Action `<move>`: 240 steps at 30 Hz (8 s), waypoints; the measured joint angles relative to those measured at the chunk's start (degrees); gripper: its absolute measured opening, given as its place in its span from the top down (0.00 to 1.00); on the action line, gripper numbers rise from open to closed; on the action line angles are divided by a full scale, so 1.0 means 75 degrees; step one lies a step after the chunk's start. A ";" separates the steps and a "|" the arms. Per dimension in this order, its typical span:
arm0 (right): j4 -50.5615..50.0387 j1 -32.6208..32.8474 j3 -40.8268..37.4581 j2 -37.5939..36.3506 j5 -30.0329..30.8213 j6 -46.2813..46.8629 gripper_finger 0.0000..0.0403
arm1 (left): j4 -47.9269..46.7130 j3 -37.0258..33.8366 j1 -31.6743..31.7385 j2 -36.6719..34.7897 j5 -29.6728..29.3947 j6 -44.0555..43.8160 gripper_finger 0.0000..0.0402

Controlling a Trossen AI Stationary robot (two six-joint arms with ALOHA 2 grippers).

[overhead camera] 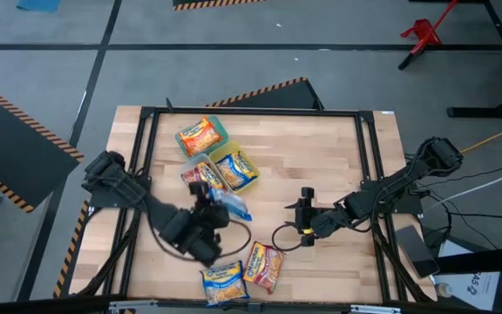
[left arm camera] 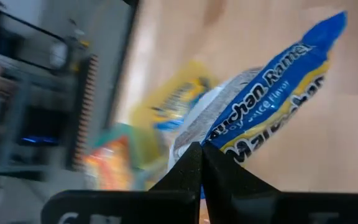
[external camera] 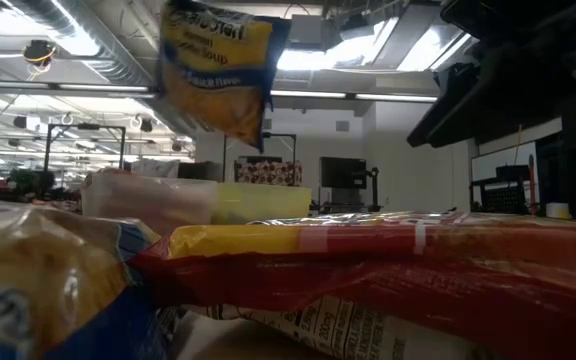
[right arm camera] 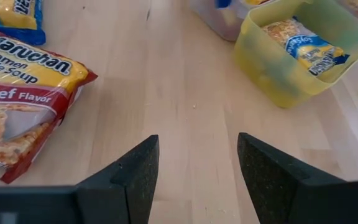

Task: Sort Maruchan noodles
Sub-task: Put the top blue noodle pack into the yellow bin, then put the bottom blue noodle pack into the yellow bin

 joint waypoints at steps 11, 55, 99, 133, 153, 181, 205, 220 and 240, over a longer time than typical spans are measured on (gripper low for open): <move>-0.0076 0.0002 0.0000 0.0000 0.0146 -0.0003 0.49 | 0.0658 -0.0253 0.1891 -0.0537 -0.0225 0.3838 1.00; -0.0538 -0.0252 -0.0006 0.0000 0.0066 0.0820 0.49 | 0.7623 -0.6608 0.5285 -0.3390 0.3977 0.8128 0.93; 0.0568 -0.0951 0.0000 0.0000 -0.1072 -0.0836 0.49 | 0.8983 -0.5606 -0.2080 -0.1063 0.3827 -0.1403 0.73; 0.0520 -0.0951 0.0000 0.0000 -0.1068 -0.0597 0.49 | 0.9128 -0.5611 -0.2180 0.0130 0.3580 -0.0213 0.78; 0.0280 -0.0951 0.0000 0.0000 -0.0789 -0.0364 0.49 | 0.9396 -0.5611 -0.1706 -0.0002 0.2749 -0.0679 1.00; 0.0289 -0.0951 0.0000 0.0000 -0.0578 -0.0411 0.49 | 0.8796 -0.5614 -0.0392 -0.1616 0.1211 0.1403 1.00; 0.0265 -0.0951 0.0000 0.0000 -0.0409 -0.0417 0.49 | 0.8955 -0.5611 0.0810 -0.2819 0.1122 0.4537 1.00; 0.0102 -0.0951 0.0000 0.0003 -0.0360 -0.0420 0.49 | 0.8980 -0.5611 0.1886 -0.3775 0.1767 0.6457 1.00; -0.0027 -0.0951 0.0000 0.0000 -0.0175 -0.0440 0.49 | 0.8768 -0.5611 0.5532 -0.4017 0.5393 0.8575 1.00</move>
